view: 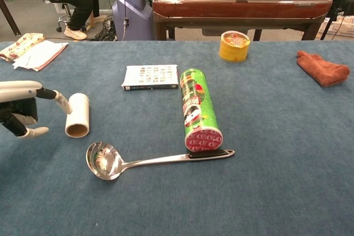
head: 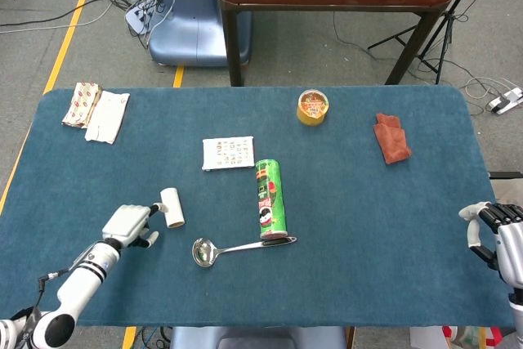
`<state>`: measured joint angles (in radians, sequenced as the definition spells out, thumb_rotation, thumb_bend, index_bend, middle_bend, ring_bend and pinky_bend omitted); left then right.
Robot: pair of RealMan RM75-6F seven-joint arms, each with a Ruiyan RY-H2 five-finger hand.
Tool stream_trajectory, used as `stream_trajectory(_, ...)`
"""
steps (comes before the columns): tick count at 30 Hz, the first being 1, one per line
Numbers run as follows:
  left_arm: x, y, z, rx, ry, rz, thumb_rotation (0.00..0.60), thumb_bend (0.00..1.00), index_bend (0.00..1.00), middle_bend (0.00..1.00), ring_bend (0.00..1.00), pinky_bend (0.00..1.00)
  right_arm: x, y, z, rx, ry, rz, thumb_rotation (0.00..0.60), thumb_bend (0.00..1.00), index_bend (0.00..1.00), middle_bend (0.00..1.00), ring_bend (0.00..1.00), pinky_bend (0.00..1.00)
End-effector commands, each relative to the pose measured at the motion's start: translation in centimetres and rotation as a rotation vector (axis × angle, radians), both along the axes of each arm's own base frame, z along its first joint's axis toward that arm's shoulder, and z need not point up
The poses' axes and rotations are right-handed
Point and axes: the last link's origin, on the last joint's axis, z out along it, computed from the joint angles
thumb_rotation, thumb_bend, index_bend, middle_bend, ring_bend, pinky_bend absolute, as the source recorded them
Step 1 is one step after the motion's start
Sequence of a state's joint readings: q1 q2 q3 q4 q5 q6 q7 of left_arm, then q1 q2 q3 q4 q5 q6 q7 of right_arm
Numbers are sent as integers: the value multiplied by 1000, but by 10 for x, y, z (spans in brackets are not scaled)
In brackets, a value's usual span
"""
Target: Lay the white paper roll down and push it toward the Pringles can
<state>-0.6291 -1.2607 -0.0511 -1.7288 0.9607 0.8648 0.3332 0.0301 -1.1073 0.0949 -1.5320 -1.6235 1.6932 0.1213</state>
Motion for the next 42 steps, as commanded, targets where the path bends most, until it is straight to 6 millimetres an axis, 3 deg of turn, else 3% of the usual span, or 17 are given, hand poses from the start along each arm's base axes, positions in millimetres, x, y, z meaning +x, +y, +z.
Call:
stream_trajectory(1, 5, 0, -2, 0, -6, -12, 600, 429, 295, 1000, 967, 1000, 0, 0, 0, -1, -1, 0, 600, 658, 503, 535, 492, 484)
stream_trajectory(6, 7, -1, 1, 10, 0, -21, 600, 429, 294, 1000, 967, 1000, 0, 1, 2, -4, -3, 1, 600, 658, 503, 535, 492, 484)
stream_trajectory(19, -14, -6, 17, 44, 42, 24, 600, 429, 295, 1000, 967, 1000, 0, 0, 0, 3, 0, -2, 600, 658, 503, 535, 492, 484)
stream_trajectory(42, -10, 2, -10, -9, 69, 28, 600, 429, 294, 1000, 967, 1000, 0, 0, 2, -2, -5, -3, 600, 659, 503, 535, 492, 484)
